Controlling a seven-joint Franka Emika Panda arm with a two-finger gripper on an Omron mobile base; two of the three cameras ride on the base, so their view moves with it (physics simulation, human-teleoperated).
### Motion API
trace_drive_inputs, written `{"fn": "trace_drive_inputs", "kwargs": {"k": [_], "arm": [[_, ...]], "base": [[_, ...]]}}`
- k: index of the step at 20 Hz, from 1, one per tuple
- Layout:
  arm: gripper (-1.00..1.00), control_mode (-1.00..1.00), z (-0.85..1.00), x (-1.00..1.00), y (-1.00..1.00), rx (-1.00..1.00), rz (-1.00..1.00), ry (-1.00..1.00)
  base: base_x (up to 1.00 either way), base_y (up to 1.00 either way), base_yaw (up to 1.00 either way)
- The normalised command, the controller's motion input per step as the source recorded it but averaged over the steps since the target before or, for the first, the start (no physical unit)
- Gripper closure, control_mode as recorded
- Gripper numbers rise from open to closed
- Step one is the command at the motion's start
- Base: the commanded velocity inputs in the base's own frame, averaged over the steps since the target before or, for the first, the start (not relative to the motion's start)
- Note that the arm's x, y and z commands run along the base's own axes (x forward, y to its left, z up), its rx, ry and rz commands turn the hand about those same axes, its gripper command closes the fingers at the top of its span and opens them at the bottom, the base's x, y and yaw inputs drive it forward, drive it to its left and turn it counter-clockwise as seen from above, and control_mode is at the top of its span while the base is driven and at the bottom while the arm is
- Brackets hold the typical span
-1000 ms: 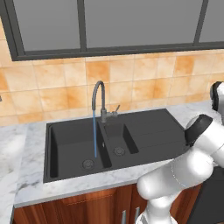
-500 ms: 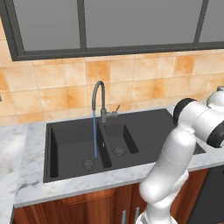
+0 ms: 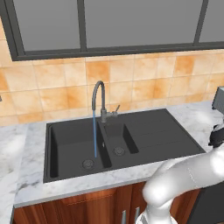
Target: Take the fish out of the fridge, briefly rinse it in the sink, and place it on the tray next to the sink.
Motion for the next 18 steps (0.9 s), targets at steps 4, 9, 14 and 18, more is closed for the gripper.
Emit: {"fn": "trace_drive_inputs", "kwargs": {"k": [4,9,14,18], "arm": [[1.00,-1.00,0.37,0.58,-0.69,0.09,-0.21,-0.10],[-1.00,-1.00,0.36,0.85,-0.50,0.08,-0.21,-0.05],[-1.00,-1.00,-0.14,0.77,-0.16,-0.01,-0.08,0.00],[-1.00,-1.00,0.01,0.43,-0.02,0.00,-0.10,0.04]], "base": [[0.00,0.00,0.00],[0.00,0.00,0.00],[0.00,0.00,0.00],[0.00,0.00,0.00]]}}
